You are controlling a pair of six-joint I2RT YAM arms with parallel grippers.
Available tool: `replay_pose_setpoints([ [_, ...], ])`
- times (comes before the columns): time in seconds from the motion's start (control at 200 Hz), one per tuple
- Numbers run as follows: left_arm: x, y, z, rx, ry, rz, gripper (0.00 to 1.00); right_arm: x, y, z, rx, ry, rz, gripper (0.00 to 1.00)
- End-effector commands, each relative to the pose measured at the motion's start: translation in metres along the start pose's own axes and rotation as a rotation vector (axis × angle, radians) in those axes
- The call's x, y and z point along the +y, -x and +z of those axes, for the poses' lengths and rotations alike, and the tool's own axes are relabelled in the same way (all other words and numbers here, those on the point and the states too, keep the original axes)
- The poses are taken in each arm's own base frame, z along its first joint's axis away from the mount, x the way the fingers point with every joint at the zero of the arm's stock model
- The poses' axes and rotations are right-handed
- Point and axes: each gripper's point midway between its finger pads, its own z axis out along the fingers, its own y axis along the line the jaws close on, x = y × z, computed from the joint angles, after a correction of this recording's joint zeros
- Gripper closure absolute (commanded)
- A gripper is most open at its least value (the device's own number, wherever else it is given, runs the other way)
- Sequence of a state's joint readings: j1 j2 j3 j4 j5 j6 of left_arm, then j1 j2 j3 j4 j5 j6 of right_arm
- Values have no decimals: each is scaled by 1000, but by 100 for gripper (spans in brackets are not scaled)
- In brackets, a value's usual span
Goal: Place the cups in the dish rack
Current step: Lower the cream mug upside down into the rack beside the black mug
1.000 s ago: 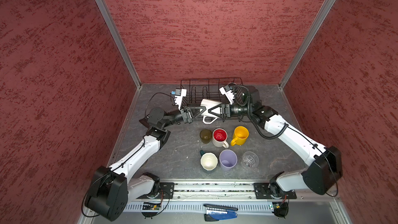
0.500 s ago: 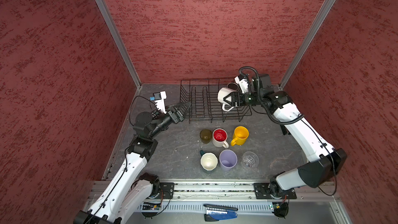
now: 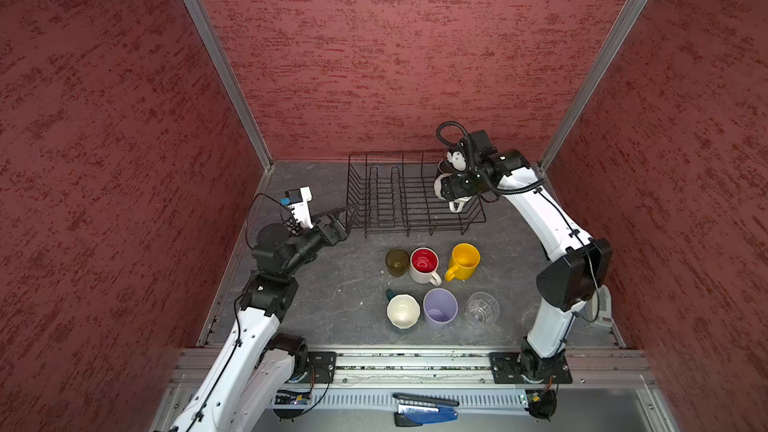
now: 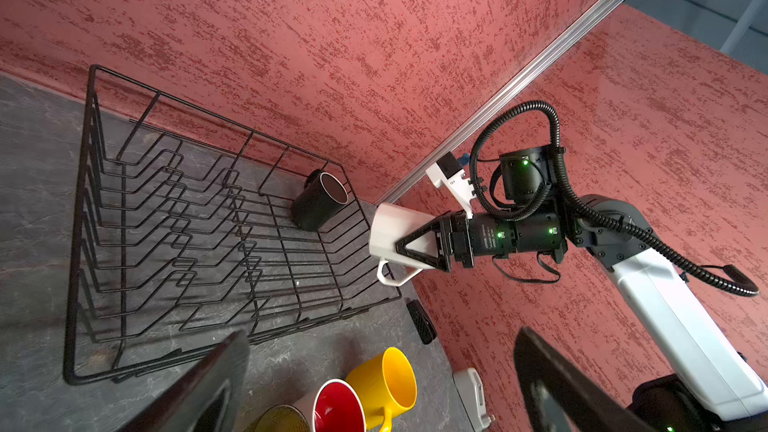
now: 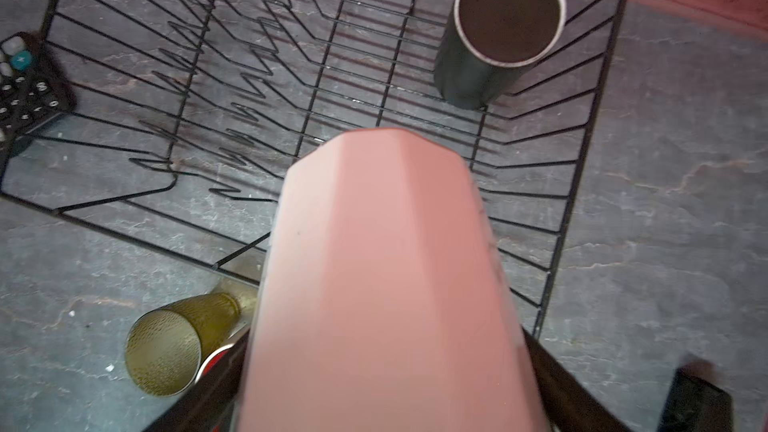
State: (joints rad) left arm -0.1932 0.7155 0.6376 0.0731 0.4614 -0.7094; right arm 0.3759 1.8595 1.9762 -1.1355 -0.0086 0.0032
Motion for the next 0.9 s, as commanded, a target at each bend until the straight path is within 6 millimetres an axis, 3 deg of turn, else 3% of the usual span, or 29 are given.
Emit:
replay_pose_setpoints([
  [0.0, 5, -1, -4, -3, 15, -2, 0, -16, 20, -10, -41, -93, -62, 84],
  [0.306, 8, -3, -15, -4, 33, -15, 0, -33, 15, 24, 27, -189, -109, 86],
  [0.897, 21, -15, -17, 7, 50, -61, 0, -42, 2, 86, 157, -223, -184, 85],
])
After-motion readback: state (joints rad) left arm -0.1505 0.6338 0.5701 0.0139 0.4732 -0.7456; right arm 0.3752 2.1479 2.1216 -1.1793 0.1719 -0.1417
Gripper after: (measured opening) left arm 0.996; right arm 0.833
